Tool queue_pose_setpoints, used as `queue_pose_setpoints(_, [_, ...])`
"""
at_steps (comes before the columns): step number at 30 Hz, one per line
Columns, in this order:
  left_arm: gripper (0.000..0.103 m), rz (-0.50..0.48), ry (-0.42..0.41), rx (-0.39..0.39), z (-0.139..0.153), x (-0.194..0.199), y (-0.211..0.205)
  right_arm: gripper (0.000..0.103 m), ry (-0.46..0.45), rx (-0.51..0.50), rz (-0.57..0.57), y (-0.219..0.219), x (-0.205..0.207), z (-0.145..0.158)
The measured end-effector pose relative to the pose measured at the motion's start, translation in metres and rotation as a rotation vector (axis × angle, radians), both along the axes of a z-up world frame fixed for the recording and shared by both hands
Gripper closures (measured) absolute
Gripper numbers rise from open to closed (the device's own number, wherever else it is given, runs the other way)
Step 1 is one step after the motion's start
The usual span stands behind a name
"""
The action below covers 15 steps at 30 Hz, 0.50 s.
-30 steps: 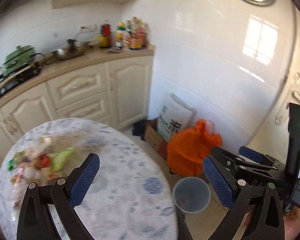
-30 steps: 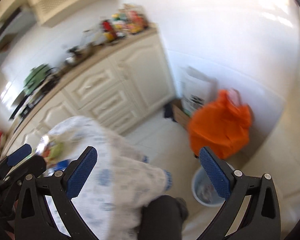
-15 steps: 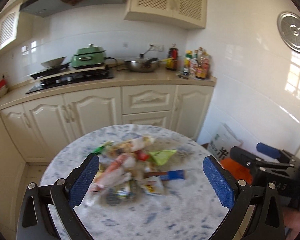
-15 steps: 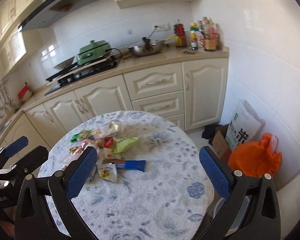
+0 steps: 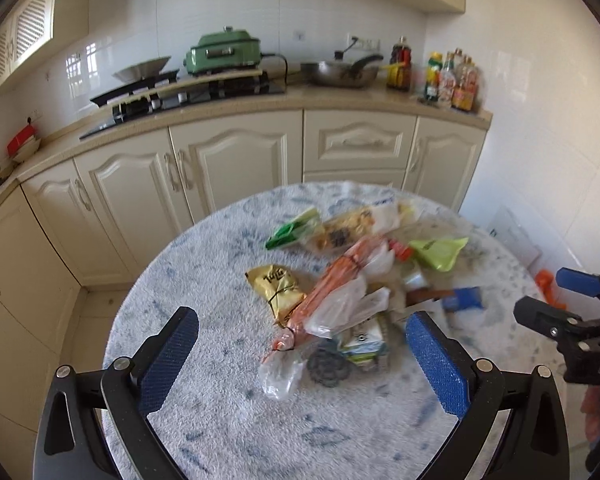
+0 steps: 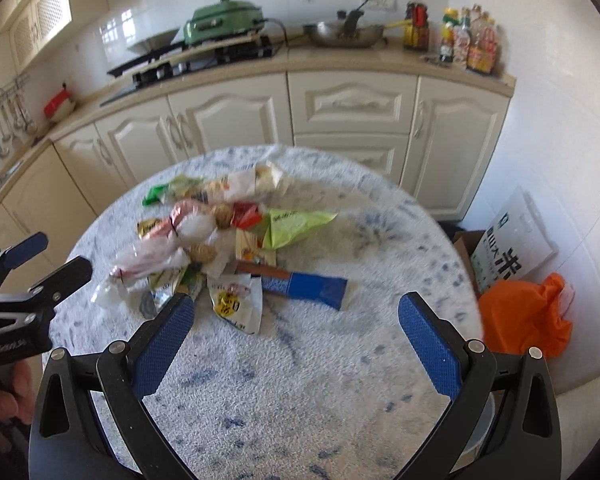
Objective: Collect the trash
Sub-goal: 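Grasp the orange sausage in plastic with the left tool while the right tool grasps the white yellow-print packet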
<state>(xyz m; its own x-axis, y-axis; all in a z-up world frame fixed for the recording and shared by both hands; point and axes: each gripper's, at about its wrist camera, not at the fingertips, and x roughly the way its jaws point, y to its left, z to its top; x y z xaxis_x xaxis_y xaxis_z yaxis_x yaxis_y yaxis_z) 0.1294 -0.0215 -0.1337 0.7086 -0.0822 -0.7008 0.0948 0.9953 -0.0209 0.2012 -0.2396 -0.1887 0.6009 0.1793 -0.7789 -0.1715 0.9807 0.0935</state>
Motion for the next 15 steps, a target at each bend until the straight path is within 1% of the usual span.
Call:
queue_pose_setpoints(3, [0.001, -0.019, 0.042, 0.011, -0.020, 0.034, -0.003, 0.000, 0.049, -0.001, 0.027, 0.010, 0.010, -0.021])
queue_pose_setpoints(5, [0.001, -0.042, 0.055, 0.020, -0.031, 0.057, -0.009, 0.004, 0.087, -0.007, 0.047, 0.017, 0.016, -0.037])
queue_pose_setpoints(6, [0.001, -0.049, 0.068, 0.028, -0.037, 0.067, -0.011, 0.009, 0.105, -0.002, 0.059, 0.021, 0.019, -0.044])
queue_pose_setpoints(7, [0.005, -0.055, 0.088, 0.034, -0.046, 0.080, -0.014, 0.012, 0.115, 0.002, 0.065, 0.023, 0.021, -0.049])
queue_pose_setpoints(8, [0.007, -0.063, 0.104, 0.033, -0.051, 0.090, -0.015, 0.012, 0.128, 0.000, 0.071, 0.026, 0.024, -0.056])
queue_pose_setpoints(9, [0.015, -0.073, 0.121, 0.025, -0.057, 0.100, -0.016, 0.014, 0.134, -0.005, 0.075, 0.028, 0.025, -0.060])
queue_pose_setpoints(10, [0.025, -0.083, 0.136, 0.012, -0.061, 0.110, -0.017, 0.015, 0.141, -0.011, 0.080, 0.031, 0.027, -0.065])
queue_pose_setpoints(11, [0.031, -0.096, 0.153, -0.005, -0.064, 0.119, -0.018, 0.016, 0.144, -0.012, 0.083, 0.033, 0.029, -0.069])
queue_pose_setpoints(12, [0.040, -0.110, 0.166, -0.024, -0.067, 0.126, -0.018, 0.017, 0.149, -0.011, 0.088, 0.035, 0.032, -0.073])
queue_pose_setpoints(14, [0.047, -0.121, 0.171, -0.033, -0.068, 0.139, -0.018, 0.020, 0.152, -0.018, 0.104, 0.043, 0.036, -0.078])
queue_pose_setpoints(15, [0.057, -0.131, 0.172, -0.036, -0.068, 0.145, -0.017, 0.023, 0.148, -0.022, 0.113, 0.046, 0.037, -0.079])
